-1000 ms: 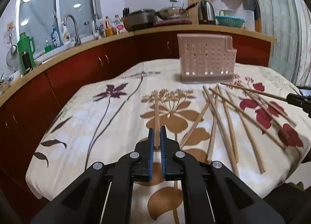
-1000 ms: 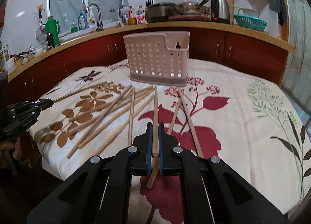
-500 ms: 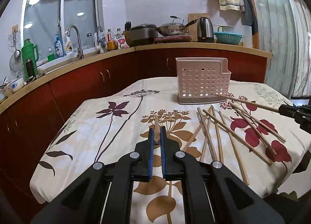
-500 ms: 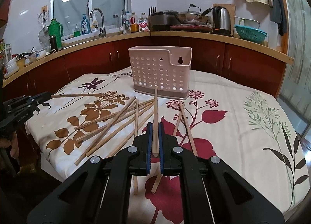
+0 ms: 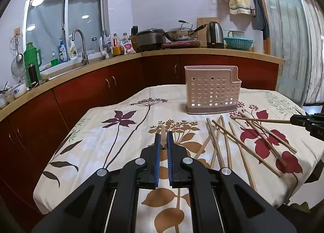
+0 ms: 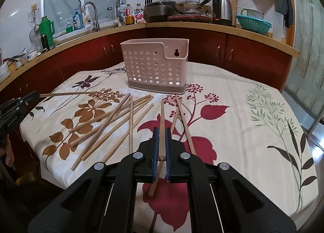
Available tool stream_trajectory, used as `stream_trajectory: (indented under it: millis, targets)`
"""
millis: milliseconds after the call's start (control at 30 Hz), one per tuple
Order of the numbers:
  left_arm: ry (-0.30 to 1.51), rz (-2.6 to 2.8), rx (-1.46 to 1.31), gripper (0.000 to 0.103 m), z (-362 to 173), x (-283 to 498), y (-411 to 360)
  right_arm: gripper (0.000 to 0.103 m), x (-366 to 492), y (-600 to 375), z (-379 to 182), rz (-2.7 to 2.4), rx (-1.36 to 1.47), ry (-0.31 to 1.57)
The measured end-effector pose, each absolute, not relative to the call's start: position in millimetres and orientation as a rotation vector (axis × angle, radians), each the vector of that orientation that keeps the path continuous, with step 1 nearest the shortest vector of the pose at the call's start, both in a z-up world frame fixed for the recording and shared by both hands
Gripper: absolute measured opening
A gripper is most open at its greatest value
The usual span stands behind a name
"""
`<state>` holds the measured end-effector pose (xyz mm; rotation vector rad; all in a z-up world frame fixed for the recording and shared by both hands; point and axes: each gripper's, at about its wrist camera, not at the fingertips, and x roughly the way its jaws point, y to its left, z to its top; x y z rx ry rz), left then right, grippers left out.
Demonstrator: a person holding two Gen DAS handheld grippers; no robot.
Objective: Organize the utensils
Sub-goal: 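Lift both held chopsticks and carry them over the pink caddy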
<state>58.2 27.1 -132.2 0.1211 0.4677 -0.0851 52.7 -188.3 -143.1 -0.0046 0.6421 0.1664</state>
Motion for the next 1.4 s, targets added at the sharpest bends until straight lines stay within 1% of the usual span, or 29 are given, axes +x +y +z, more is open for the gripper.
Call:
stream_trajectory:
  millis: [700,1133,1400]
  targets:
    - [0.386,-0.098,0.077,0.007,-92.9,95.5,32.0,0.006,101.0,-182.1,-85.1,0.171,-0.010,0.415]
    - [0.308,-0.097,0.075,0.007,-73.3,129.0,25.7,0.006,123.8,-178.0,-74.5,0.175,0.002,0.357]
    - [0.270,-0.146,0.043,0.007,-45.6,132.0,26.5,0.006,115.5,-182.7,-45.7,0.206,0.035,0.309]
